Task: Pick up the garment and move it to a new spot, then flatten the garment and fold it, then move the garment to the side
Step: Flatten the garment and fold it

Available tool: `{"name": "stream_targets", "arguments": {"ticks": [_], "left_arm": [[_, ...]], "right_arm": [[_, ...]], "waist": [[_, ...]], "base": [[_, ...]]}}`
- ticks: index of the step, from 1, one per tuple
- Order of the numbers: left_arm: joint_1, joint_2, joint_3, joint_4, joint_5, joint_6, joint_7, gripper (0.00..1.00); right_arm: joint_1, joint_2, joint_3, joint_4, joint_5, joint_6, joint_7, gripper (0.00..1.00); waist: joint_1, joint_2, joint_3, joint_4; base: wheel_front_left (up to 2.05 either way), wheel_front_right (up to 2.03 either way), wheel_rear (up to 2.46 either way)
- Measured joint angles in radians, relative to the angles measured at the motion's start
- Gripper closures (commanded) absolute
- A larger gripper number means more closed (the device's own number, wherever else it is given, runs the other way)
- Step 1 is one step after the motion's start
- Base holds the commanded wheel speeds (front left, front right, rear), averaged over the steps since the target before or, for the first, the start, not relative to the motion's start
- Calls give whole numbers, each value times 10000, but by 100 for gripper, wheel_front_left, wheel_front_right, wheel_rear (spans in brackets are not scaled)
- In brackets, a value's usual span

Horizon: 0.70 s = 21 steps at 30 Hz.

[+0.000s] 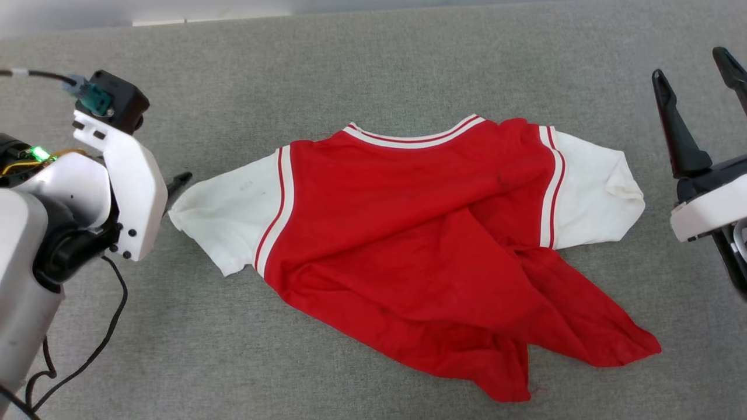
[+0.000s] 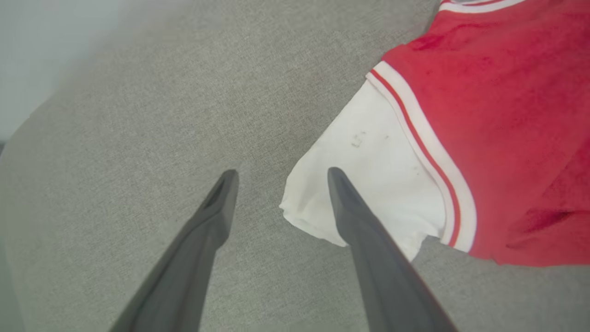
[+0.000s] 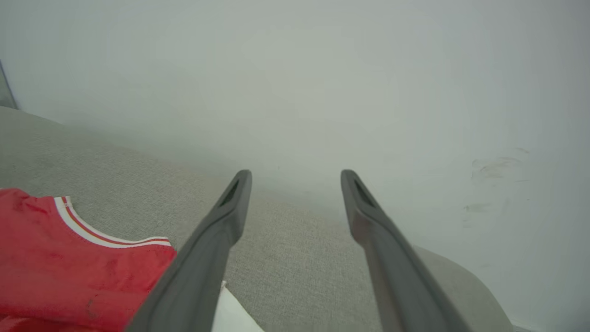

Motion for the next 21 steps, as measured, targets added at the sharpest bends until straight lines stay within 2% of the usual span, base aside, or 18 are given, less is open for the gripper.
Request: {"name": "stream_targets", "arguments": {"ticks": [4, 9, 17, 18, 19, 21], "left_arm": [[-516, 360, -731, 389, -867, 0, 1011, 0], [-1168, 466, -1569, 890, -1492, 0, 1785, 0], [-1860, 357, -2648, 1707, -1904, 0, 2115, 0], [-1920, 391, -2811, 1728, -1904, 0, 2111, 64], [-1962, 401, -2934, 1768, -1983, 0, 2098, 100], [-2022, 418, -3135, 1835, -2134, 2, 1923, 100]], "right_arm": [[168, 79, -82, -575, -65, 0, 349, 0], [152, 127, -17, -976, -63, 0, 652, 0], [-110, 157, 389, -928, -23, 0, 803, 0], [-177, 151, 414, -869, 4, 0, 796, 0], [-240, 144, 431, -821, 46, 0, 796, 0], [-334, 90, 380, -754, 132, 0, 792, 0]], "waist": [[0, 0, 275, -76], [0, 0, 675, -207], [-1, 0, 1183, -408], [-1, 0, 1209, -423], [-1, 0, 1221, -430], [-1, 0, 1202, -412]], "base": [[0, 0, 0], [0, 0, 0], [0, 0, 0], [0, 0, 0], [0, 0, 0], [0, 0, 0]]}}
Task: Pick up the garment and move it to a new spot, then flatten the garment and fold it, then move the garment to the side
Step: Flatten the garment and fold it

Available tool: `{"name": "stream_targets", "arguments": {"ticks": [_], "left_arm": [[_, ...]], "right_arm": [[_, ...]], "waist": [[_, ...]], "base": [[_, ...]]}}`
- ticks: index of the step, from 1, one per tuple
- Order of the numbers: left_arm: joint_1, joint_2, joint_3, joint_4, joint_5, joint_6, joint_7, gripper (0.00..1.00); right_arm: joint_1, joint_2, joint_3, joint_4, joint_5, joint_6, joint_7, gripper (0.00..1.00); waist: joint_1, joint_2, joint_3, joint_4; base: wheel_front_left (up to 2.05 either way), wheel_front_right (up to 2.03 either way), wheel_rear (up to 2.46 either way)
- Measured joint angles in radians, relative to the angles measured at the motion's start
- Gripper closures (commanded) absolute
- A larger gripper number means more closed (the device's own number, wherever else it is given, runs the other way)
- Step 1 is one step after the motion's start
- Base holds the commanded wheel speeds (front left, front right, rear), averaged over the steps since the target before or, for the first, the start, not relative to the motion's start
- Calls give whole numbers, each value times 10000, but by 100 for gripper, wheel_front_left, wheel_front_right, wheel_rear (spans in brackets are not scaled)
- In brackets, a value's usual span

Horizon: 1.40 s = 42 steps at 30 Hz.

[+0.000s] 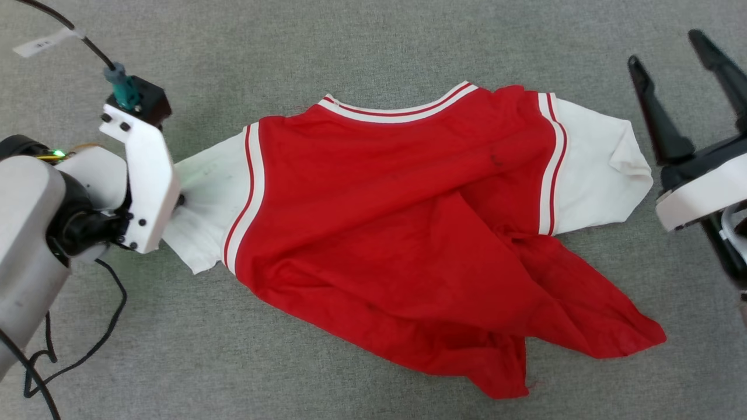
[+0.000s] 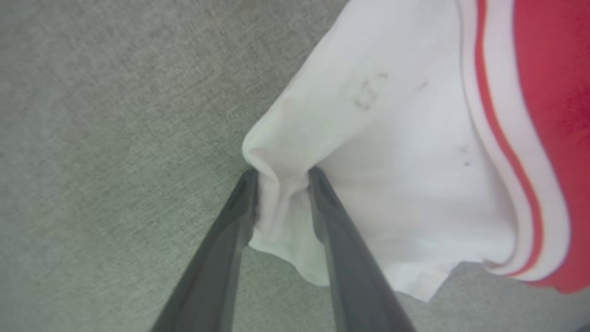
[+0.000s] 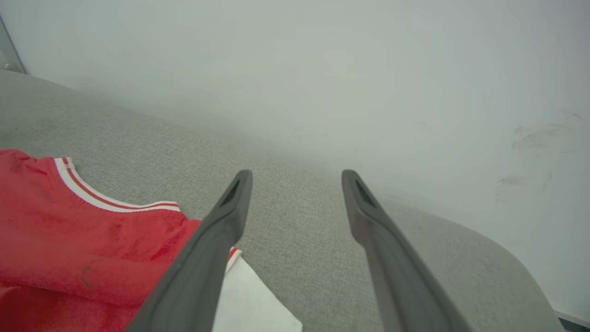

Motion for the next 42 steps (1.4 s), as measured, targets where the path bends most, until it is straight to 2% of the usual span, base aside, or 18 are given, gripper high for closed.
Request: {"name": "stream_targets", "arguments": {"ticks": [5, 10, 12, 20, 22, 26, 29, 37, 42], "left_arm": [[-112, 107, -405, -19, -194, -2, -512, 100], [-244, 499, -832, -495, -359, -2, -1154, 100], [-432, 662, -934, -821, -405, -2, -1381, 100], [-869, 1037, -1569, -1877, -449, -2, -1894, 100], [-978, 997, -1730, -1975, -414, -2, -1975, 100], [-1185, 811, -2025, -2061, -362, -2, -2134, 100], [-1406, 763, -2188, -2063, -339, -2, -2259, 100], [-1827, 704, -2476, -1979, -376, -2, -2554, 100], [-1987, 604, -2658, -1833, -453, -2, -2809, 100]], "right_arm": [[-350, -270, -150, 23, 19, 0, 71, 0], [-1169, -1298, 679, -81, 128, 0, 1064, 0], [-1573, -1944, 1363, -111, 460, 0, 1981, 0], [-3556, -4589, 5051, -560, 3195, 0, 6527, 0], [-4086, -5020, 5762, -531, 3856, 0, 7473, 0], [-4920, -5076, 6656, 48, 5122, 0, 8748, 0], [-5246, -4909, 6953, 700, 5887, 0, 9263, 0], [-5544, -4019, 7459, 2533, 6514, 0, 9415, 0], [-5363, -3816, 7938, 3003, 6604, -4, 8987, 0]], "waist": [[0, 0, -189, 63], [0, 0, -545, 170], [0, 0, -660, 247], [0, 0, -722, 663], [0, 0, -645, 762], [0, 0, -422, 930], [0, 0, -235, 1042], [1, 0, 240, 1307], [0, 0, 392, 1406]], "base": [[0, 0, 0], [0, 0, 0], [0, 0, 0], [0, 0, 0], [0, 0, 0], [0, 0, 0], [0, 0, 0], [0, 0, 0], [0, 0, 0]]}}
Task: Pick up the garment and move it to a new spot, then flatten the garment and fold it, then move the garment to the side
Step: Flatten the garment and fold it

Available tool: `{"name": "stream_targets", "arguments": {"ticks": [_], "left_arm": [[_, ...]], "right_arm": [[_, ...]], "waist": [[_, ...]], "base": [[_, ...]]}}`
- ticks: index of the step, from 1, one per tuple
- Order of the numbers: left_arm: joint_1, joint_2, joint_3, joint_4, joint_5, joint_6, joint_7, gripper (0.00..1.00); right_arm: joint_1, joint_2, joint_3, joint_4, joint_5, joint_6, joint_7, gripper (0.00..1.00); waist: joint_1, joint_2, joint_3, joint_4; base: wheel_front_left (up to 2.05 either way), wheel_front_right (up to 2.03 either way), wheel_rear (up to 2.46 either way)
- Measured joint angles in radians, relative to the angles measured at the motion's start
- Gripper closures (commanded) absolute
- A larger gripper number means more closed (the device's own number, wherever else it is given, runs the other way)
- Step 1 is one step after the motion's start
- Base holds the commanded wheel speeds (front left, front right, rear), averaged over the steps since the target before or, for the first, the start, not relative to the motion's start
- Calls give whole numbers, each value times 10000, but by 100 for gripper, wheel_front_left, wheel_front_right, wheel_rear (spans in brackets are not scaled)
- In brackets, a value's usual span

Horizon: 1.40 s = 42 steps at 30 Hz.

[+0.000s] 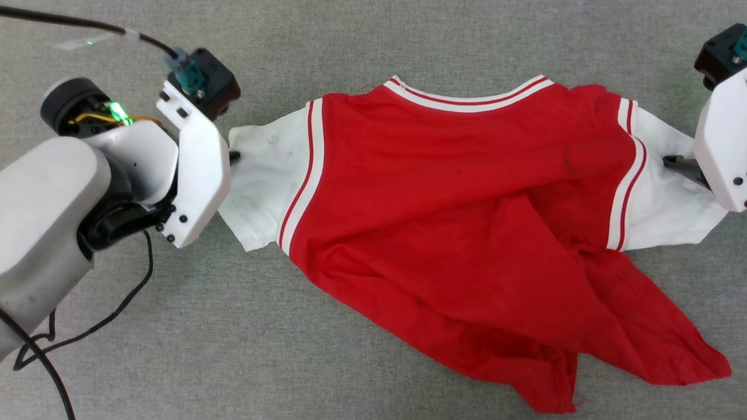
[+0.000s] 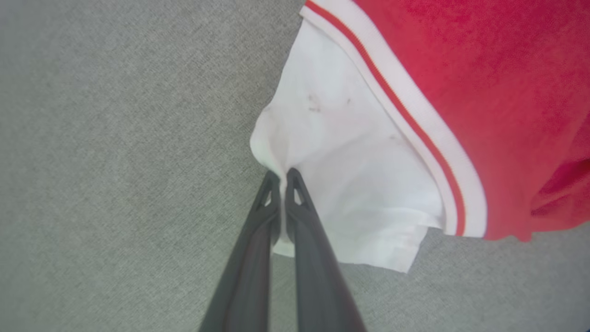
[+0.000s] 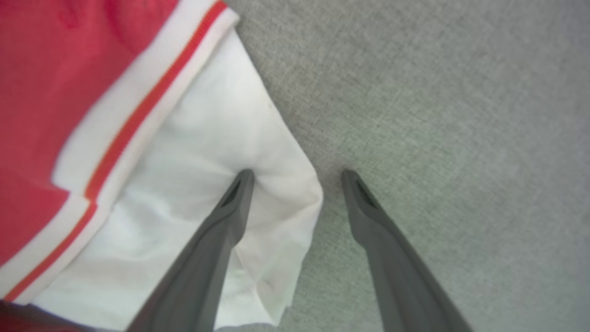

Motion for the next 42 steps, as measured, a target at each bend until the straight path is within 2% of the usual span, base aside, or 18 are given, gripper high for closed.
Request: {"name": "stream_targets", "arguments": {"ticks": [1, 2, 3, 4, 5, 9, 17, 22, 28, 35, 42], "left_arm": [[1, -29, -81, 38, -44, 0, -13, 100], [2, -35, -148, 88, -102, 0, -50, 100], [2, -35, -190, 128, -125, 0, -86, 100], [1, -31, -240, 194, -128, 0, -107, 100], [1, -33, -301, 245, -128, 0, -186, 100], [-6, -67, -464, 343, -161, -2, -654, 100], [-243, 130, -466, 362, 337, -2, -2245, 100], [-570, 146, -213, 198, 671, 0, -3206, 100], [-1240, 13, 249, 132, 1001, 337, -3789, 100], [-2447, -422, 708, 608, 1674, 721, -4190, 100], [-4138, -1070, 1154, 1496, 2144, 761, -4500, 100]], "right_arm": [[2, 13, 58, 46, 52, 0, -107, 0], [-1, 23, 113, 109, 113, -2, -226, 64], [-11, 27, 190, 127, 115, -2, -382, 95], [-32, 38, 224, 161, 132, 0, -612, 95], [-37, 63, 245, 215, 209, 0, -834, 100], [-81, 136, 384, 267, 211, 4, -1714, 100], [-288, -282, 324, -385, 284, 4, -3868, 100], [-500, -543, 280, -905, 309, 4, -4704, 100], [-1169, -598, -151, -1005, 117, 4, -5528, 100], [-2388, -136, -683, -639, -548, 4, -6021, 100], [-4228, 894, -1197, 665, -1672, 4, -6040, 100]], "waist": [[0, 0, -7, 6], [0, 0, -20, -1], [0, 0, -48, -14], [0, 0, -91, -26], [0, 0, -146, -37], [1, 0, -495, -87], [1, 0, -1628, -230], [0, 0, -2344, -323], [0, 0, -2949, -430], [0, 0, -2825, -478], [0, 0, -2049, -470]], "base": [[0, 0, 0], [0, 0, 0], [0, 0, 0], [0, 0, 0], [0, 0, 0], [0, 0, 0], [0, 0, 0], [0, 0, 0], [0, 0, 0], [0, 0, 0], [0, 0, 0]]}}
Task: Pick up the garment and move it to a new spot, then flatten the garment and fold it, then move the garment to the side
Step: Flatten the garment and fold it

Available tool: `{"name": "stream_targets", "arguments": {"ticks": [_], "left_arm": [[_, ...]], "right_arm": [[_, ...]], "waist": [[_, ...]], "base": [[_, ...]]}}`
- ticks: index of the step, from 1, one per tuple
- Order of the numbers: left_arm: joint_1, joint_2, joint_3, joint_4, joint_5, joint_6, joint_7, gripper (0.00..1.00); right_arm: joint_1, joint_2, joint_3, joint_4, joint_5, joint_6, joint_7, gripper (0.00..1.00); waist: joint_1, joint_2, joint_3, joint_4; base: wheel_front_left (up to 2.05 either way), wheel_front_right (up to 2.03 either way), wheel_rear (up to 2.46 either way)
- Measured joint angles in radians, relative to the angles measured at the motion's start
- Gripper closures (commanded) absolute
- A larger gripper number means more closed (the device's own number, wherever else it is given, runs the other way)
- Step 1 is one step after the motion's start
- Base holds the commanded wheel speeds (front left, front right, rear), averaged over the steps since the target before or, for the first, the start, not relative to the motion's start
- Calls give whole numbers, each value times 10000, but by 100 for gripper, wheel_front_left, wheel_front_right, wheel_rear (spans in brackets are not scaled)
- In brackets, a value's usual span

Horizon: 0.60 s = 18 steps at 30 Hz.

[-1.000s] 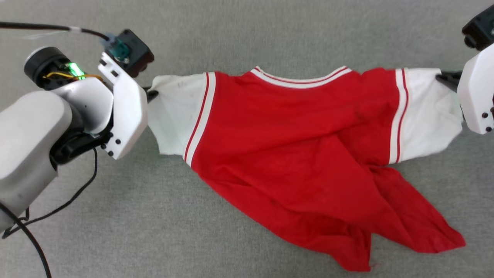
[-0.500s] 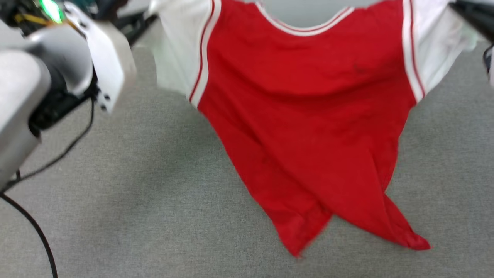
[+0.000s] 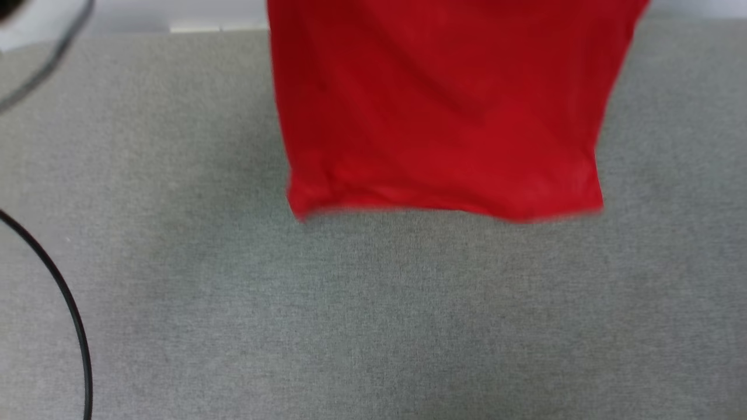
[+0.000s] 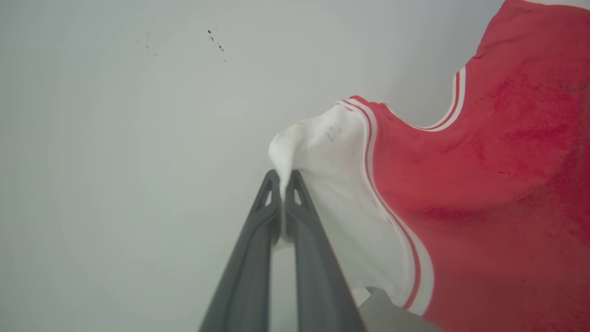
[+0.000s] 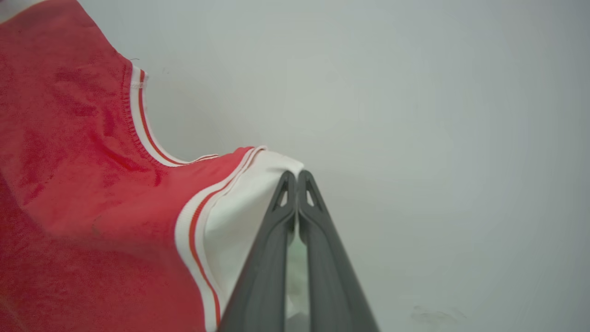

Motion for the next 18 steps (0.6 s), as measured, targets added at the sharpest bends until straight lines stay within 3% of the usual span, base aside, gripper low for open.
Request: {"name": "stream_targets", "arguments": {"ticks": [9, 18], "left_arm": [[-2273, -980, 685, 1933, 502, 173, -982, 100], [-3900, -1597, 1022, 3718, 740, -94, -2157, 100]], "right_arm": [[-2627, 1197, -706, 2004, -1250, 2, -518, 100], [-4578, 2199, -1024, 3726, -2289, 2, -1616, 100]], "waist": [[1, 0, 1249, 142], [1, 0, 2316, 298]], "base": [[0, 0, 0], [0, 0, 0]]}}
